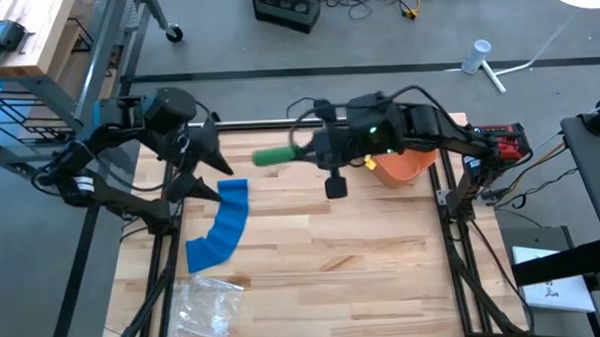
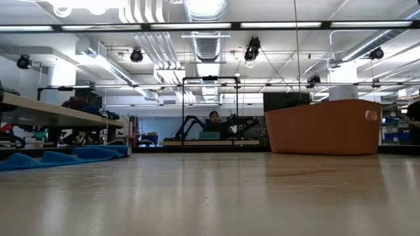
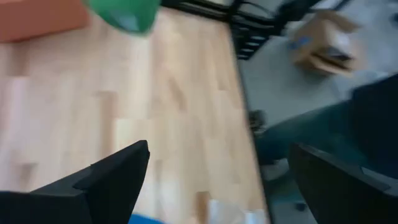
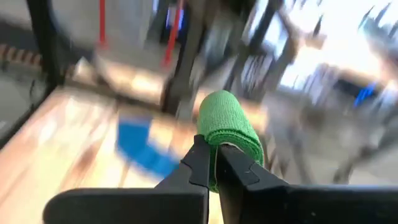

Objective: Roll bandage
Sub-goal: Roll the green bandage

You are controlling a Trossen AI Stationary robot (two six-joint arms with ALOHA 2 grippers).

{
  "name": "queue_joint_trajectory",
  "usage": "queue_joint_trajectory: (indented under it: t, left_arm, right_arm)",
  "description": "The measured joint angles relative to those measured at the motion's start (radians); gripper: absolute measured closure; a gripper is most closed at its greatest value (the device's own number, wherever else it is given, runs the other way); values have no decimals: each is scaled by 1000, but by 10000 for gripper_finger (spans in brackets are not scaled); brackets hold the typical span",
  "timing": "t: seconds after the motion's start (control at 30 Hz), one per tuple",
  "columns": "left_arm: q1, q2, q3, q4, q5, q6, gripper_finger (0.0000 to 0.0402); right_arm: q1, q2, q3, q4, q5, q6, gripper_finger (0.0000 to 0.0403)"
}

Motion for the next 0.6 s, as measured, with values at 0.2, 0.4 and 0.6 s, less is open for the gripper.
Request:
queue_joint_trajectory:
  t: [0.2, 0.4, 0.6]
  left_arm:
    - [0, -37, -43, 9, -208, 16, 48]
    - [0, -77, -169, 82, -329, 30, 66]
    - [-2, -107, -301, 163, -312, 24, 83]
  right_arm:
    - [0, 72, -1, -345, 11, 372, 400]
    - [1, 209, -3, -560, 4, 561, 400]
    - [15, 349, -7, -520, -102, 541, 400]
